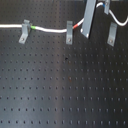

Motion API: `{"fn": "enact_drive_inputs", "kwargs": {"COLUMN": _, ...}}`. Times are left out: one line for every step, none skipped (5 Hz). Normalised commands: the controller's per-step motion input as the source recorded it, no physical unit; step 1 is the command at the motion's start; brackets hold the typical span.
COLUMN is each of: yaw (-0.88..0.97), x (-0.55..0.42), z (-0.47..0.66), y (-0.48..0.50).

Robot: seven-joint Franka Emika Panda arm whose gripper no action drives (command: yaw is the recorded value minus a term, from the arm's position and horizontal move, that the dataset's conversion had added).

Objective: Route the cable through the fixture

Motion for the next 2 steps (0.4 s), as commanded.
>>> {"fn": "enact_drive_inputs", "kwargs": {"yaw": 0.09, "x": 0.025, "z": 0.15, "y": 0.055}}
{"fn": "enact_drive_inputs", "kwargs": {"yaw": 0.07, "x": 0.031, "z": 0.13, "y": 0.037}}
